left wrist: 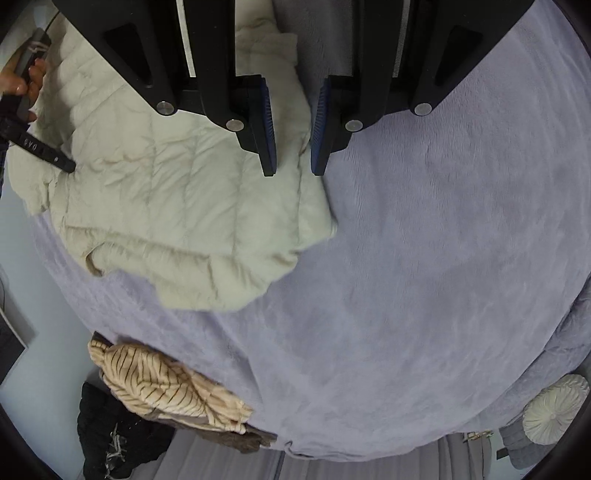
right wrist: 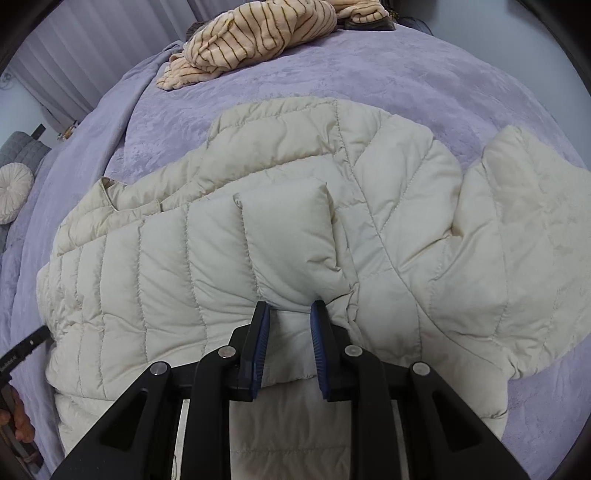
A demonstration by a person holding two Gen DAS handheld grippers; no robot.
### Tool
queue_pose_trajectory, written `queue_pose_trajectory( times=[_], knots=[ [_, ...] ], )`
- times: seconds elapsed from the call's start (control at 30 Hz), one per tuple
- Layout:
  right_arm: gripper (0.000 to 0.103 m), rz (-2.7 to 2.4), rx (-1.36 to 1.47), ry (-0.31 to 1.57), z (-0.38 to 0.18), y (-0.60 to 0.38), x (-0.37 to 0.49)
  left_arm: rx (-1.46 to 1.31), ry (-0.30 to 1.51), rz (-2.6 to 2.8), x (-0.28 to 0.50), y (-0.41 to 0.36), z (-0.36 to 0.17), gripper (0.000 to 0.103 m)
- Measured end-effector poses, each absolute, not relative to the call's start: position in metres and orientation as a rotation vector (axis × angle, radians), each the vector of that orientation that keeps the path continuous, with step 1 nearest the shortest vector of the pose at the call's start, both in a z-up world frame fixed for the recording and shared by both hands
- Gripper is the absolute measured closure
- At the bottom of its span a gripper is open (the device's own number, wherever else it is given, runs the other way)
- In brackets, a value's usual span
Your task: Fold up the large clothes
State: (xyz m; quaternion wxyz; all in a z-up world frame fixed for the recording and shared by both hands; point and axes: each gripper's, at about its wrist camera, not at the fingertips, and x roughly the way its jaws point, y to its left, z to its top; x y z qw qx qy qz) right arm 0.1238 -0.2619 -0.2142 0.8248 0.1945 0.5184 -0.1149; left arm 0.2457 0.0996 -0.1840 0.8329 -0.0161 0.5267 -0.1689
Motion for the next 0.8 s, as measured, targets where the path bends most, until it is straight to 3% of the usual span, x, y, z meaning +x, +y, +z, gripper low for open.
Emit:
queue_pose_trajectory(
  times=[0.27, 0.5, 0.67, 0.73, 0.8],
  knots=[
    [0.079, -0.225, 0.452, 1.092, -0.223, -0.268, 0.132, -0.010, 1.174, -0.311, 0.277, 0.077, -0.224, 0.082],
    [0.078, -0.222, 0.520, 1.088, -0.221, -0.281, 0.126, 0.045, 1.168, -0.272, 0.266, 0.085, -0.210, 0.082],
    [0.074, -0.235, 0.558, 1.098, -0.206, -0.287, 0.113, 0.079, 1.167, -0.269, 0.244, 0.091, -0.187, 0.082],
    [0.064, -0.231, 0.574, 1.100, -0.199, -0.287, 0.104, 0.094, 1.171, -0.281, 0.229, 0.089, -0.178, 0.082],
    [0.063, -0.224, 0.597, 1.104, -0.191, -0.286, 0.094, 0.099, 1.171, -0.291, 0.211, 0.086, -0.170, 0.082]
  ],
)
